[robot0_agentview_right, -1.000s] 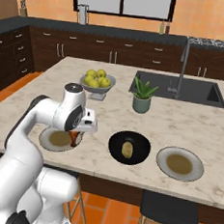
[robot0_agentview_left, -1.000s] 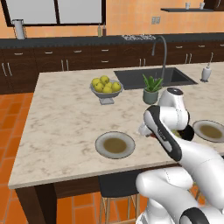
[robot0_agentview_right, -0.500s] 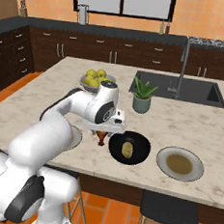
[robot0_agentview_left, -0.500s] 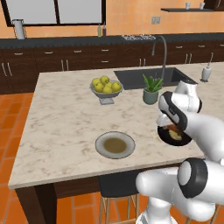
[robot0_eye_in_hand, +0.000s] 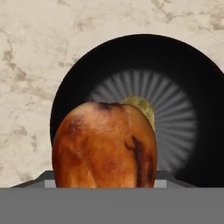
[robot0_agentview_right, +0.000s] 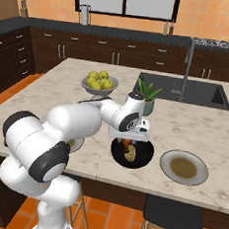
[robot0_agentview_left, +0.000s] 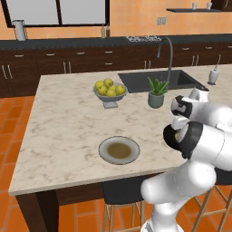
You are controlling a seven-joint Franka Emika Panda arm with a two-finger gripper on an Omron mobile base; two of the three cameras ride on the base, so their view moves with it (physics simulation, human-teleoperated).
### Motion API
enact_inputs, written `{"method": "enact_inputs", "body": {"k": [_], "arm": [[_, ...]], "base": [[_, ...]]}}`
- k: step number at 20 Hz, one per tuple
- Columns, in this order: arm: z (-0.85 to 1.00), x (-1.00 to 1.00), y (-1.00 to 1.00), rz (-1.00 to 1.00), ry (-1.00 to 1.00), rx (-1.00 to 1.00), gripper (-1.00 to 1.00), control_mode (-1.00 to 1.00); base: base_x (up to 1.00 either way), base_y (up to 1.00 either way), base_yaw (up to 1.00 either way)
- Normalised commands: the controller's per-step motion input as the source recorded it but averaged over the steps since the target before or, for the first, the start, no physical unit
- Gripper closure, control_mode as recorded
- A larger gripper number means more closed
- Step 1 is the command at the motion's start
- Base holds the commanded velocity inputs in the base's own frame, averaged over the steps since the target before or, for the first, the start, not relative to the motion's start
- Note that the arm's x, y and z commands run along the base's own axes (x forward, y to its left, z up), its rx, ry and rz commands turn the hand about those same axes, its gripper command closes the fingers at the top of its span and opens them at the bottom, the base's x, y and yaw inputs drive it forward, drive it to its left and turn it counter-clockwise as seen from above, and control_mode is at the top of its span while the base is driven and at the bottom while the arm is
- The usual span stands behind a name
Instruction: Pick the chicken drumstick and potato from their plates and place them in the bowl. Then put the bowl in the fridge.
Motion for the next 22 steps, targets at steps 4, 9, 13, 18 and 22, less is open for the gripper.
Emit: {"method": "enact_inputs", "body": {"k": [4,9,13,18,22], "arm": [[-0.47,0.36,0.03,0.00,0.00,0.02,1.00,-1.00],[-0.52,0.27,0.05,0.00,0.00,0.00,1.00,-1.00],[-0.38,0.01,0.16,-0.01,0.00,0.00,1.00,-1.00],[-0.31,0.02,0.21,0.00,0.00,0.00,-1.00,-1.00],[-0.06,-0.34,0.00,0.00,0.00,0.00,-1.00,-1.00]], "base": [[0.00,0.00,0.00],[0.00,0.00,0.00],[0.00,0.00,0.00],[0.00,0.00,0.00],[0.00,0.00,0.00]]}}
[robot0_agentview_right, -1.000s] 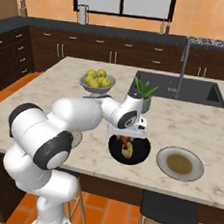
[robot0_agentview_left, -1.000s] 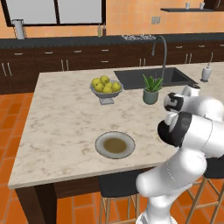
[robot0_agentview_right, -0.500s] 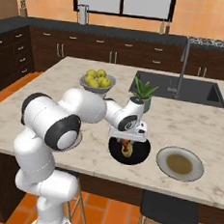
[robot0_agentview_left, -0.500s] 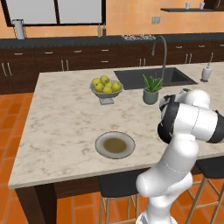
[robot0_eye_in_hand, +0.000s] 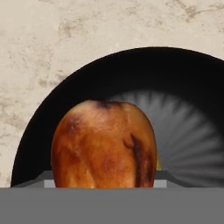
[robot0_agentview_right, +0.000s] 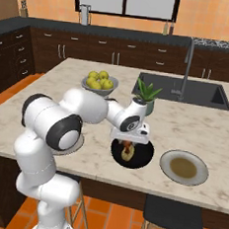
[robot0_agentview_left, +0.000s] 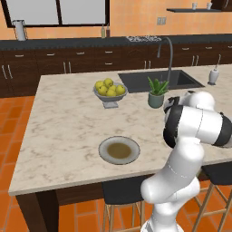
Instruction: Pick the chicken drumstick and potato from their plates and place them in the bowl. Then put the bowl in the fridge.
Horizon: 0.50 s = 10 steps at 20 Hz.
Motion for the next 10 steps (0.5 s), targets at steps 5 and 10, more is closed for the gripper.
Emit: {"method": "enact_inputs", "body": {"k": [5,10], "arm": [[0.01,-0.18,0.05,0.00,-0.03,0.00,-1.00,-1.00],[0.37,-0.11,0.19,-0.04,-0.11,0.00,-1.00,-1.00]], "base": [[0.00,0.00,0.00],[0.00,0.00,0.00]]}}
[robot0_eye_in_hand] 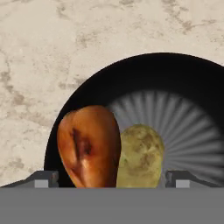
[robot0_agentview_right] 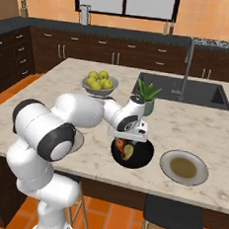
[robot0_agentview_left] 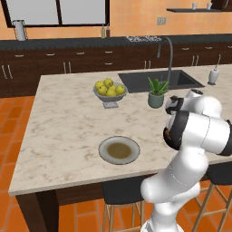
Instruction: Pick the chicken drumstick and potato from their plates and place them in the bowl. Then put the bowl in the fridge.
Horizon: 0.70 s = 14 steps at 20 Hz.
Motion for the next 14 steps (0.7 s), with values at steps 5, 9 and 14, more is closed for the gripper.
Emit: {"method": "enact_inputs", "body": {"k": [5,9,14], "arm": [[0.53,-0.40,-0.12,-0.17,-0.13,0.00,-1.00,-1.00],[0.47,-0.81,-0.15,-0.35,0.01,0.00,-1.00,-1.00],[0.28,-0.60,-0.23,-0.44,0.05,0.00,-1.00,-1.00]], "base": [[0.00,0.00,0.00],[0.00,0.00,0.00],[0.00,0.00,0.00]]}}
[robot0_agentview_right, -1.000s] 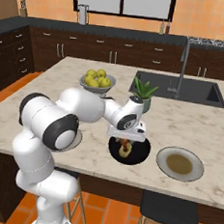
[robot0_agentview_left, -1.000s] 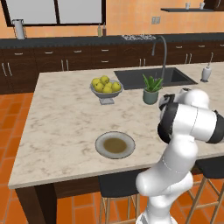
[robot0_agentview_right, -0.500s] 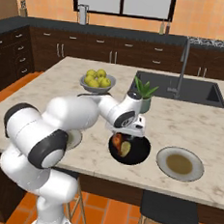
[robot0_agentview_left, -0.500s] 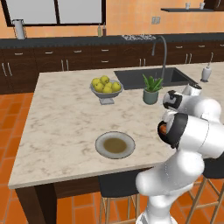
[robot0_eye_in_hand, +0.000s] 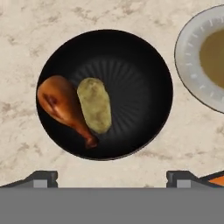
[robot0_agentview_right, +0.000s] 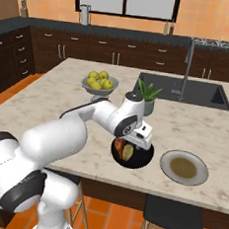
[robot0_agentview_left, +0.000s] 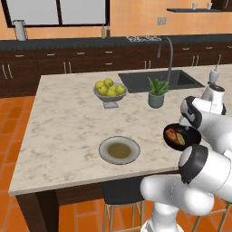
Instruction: Pick the chicken drumstick and potato from their plates and place them in the bowl. Then put the bowl in the fridge.
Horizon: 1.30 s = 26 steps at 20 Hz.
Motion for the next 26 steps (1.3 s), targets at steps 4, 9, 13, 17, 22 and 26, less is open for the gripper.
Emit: {"method": "enact_inputs", "body": {"k": [4,9,13,17,22,26], "arm": [[0.00,-0.32,-0.34,-0.39,0.03,0.02,-1.00,-1.00],[0.01,-0.21,-0.41,-0.27,0.04,0.13,-1.00,-1.00],[-0.20,0.01,-0.34,-0.04,0.00,0.26,-1.00,-1.00],[-0.50,0.24,-0.10,0.00,0.00,0.17,-1.00,-1.00],[-0.38,0.46,0.00,0.00,0.02,0.11,-1.00,-1.00],[-0.41,0.27,0.00,0.00,0.01,0.08,-1.00,-1.00]], "base": [[0.00,0.00,0.00],[0.00,0.00,0.00],[0.00,0.00,0.00],[0.00,0.00,0.00],[0.00,0.00,0.00],[0.00,0.00,0.00]]}}
